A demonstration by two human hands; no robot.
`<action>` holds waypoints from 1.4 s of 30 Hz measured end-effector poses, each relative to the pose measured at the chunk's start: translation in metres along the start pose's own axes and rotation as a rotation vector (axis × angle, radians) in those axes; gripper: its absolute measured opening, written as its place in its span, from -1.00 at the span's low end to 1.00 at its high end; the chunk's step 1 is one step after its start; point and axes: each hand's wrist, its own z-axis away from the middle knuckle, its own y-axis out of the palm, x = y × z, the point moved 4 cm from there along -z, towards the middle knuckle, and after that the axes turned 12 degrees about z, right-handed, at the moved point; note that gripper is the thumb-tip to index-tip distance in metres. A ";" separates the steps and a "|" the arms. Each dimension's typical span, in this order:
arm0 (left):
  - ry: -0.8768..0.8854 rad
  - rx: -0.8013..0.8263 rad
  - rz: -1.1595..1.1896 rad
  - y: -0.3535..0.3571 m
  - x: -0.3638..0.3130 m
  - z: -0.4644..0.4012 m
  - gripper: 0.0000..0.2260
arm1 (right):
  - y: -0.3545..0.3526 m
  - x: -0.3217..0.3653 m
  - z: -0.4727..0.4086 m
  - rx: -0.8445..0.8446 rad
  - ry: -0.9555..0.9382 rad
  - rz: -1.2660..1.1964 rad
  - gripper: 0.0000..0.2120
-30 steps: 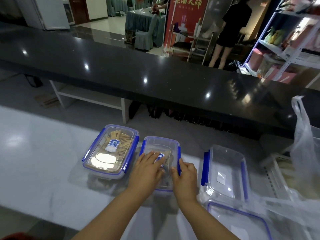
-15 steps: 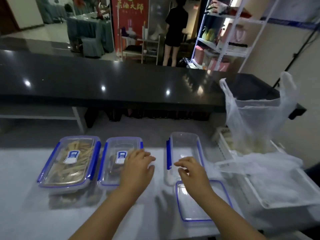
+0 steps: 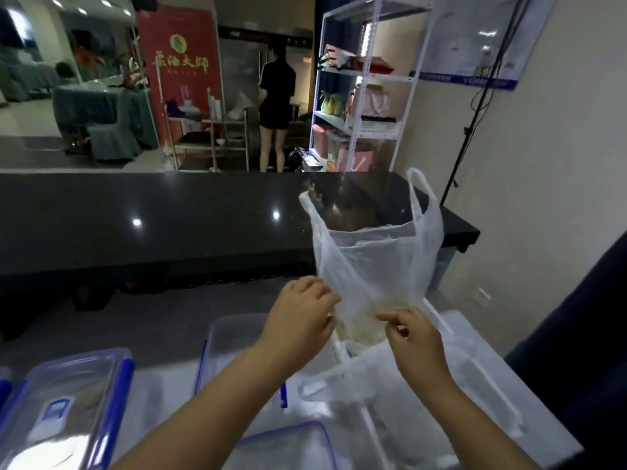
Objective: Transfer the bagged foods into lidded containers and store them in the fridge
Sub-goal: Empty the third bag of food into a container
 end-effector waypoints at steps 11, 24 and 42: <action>-0.152 0.197 -0.481 0.071 0.014 -0.114 -0.53 | -0.017 -0.075 -0.111 -0.081 0.213 -0.020 -0.34; 0.478 0.231 -0.476 0.081 -0.022 -0.137 -0.63 | 0.016 -0.065 -0.141 0.285 -0.098 -0.257 -0.60; 0.140 0.029 -0.283 0.038 -0.045 -0.201 -0.78 | -0.009 -0.102 -0.094 -0.151 0.039 -0.261 -0.74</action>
